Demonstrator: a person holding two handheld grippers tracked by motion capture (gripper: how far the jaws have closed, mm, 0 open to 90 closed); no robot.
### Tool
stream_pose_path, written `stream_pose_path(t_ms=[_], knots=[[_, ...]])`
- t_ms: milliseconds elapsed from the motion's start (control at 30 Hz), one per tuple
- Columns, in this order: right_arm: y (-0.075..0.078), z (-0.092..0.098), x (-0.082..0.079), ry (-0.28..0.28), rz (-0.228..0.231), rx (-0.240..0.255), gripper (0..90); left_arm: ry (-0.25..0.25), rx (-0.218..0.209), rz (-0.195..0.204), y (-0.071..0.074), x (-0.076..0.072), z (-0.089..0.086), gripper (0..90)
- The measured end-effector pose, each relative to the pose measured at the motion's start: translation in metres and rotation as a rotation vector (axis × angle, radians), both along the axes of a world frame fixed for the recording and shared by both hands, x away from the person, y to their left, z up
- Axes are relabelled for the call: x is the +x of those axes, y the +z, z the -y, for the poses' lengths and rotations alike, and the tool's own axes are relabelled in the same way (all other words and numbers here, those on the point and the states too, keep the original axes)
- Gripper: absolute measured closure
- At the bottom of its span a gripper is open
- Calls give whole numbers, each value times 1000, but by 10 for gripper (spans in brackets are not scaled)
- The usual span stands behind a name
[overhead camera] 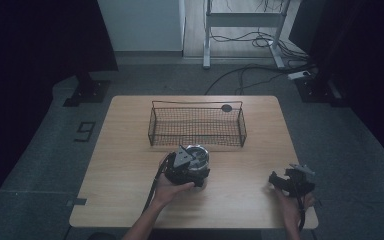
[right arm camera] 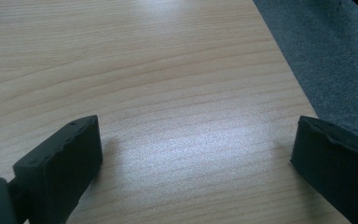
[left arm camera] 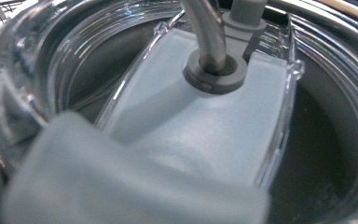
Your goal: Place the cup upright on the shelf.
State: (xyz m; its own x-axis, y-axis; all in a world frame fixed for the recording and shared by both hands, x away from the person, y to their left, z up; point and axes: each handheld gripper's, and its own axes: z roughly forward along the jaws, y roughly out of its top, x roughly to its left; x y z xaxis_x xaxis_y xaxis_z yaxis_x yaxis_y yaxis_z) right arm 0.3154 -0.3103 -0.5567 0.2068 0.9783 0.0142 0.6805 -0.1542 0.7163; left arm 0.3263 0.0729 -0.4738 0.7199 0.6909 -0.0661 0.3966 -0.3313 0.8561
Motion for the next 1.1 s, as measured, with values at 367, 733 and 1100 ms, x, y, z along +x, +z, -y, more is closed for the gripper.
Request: stream_pose_path(t_ms=[367,733,1100], knots=[[0,0,0,0,0,0,17,-2,-16,18,18,-4,-2,32],[0,0,0,1,1,0,19,29,-30,7,32,4,-11,33],[0,0,0,2,0,-2,23,49,-49,12,43,11,-20,33]])
